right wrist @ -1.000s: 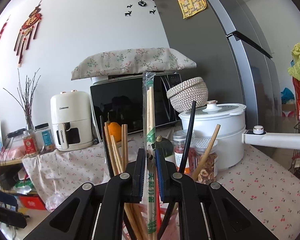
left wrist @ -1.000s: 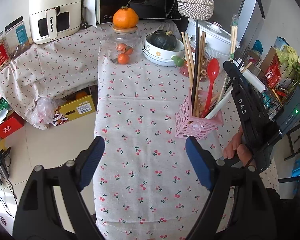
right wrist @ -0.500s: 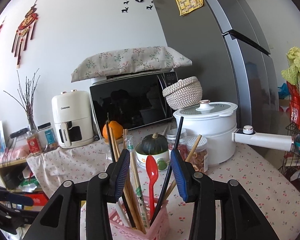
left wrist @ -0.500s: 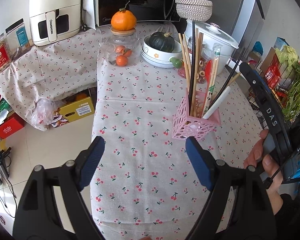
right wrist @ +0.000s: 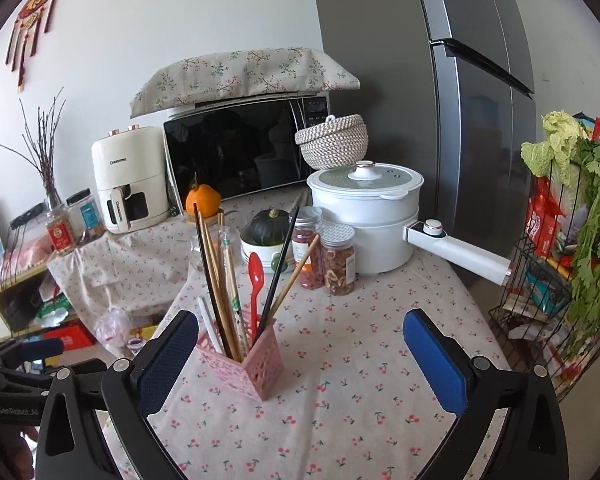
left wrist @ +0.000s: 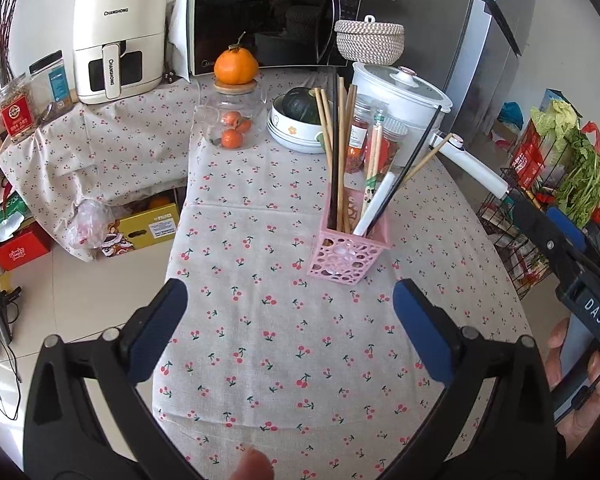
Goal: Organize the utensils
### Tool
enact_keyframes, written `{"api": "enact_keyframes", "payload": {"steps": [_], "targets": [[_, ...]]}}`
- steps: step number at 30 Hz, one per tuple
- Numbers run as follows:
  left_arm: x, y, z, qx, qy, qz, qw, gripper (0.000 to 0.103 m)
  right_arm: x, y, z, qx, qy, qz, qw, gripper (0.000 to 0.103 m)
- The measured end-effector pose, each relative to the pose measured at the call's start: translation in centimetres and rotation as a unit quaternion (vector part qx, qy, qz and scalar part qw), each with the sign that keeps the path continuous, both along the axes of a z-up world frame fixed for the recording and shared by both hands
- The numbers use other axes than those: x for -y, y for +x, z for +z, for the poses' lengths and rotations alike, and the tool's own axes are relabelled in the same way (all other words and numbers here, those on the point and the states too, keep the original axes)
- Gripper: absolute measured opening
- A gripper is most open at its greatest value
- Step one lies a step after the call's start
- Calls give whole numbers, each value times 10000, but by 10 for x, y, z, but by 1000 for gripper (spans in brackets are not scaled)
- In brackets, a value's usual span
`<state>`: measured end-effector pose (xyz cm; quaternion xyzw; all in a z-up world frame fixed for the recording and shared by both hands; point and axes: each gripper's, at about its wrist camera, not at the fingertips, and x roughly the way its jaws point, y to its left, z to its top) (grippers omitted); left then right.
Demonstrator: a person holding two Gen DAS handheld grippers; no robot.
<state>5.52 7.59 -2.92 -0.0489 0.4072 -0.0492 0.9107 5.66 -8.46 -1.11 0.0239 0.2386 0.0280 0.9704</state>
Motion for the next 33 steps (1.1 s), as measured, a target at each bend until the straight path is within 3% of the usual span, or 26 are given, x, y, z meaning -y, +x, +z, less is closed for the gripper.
{"api": "enact_keyframes", "payload": {"steps": [5, 9, 15, 23, 33], "targets": [[20, -16, 1, 74, 200, -106, 9997, 102, 12, -31, 5, -111, -301, -104, 9994, 103], [33, -30, 6, 173, 278, -172, 9993, 102, 24, -50, 11, -275, -555, -501, 9968, 103], [46, -47, 19, 442, 386, -160, 9981, 102, 42, -65, 16, -723, -579, -759, 9928, 103], [55, -59, 33, 923, 675, -74, 9934, 102, 42, -77, 22, -668, -518, -590, 9947, 103], [64, -60, 36, 942, 645, -243, 9932, 102, 43, -80, 33, -415, -494, -816, 9946, 103]]}}
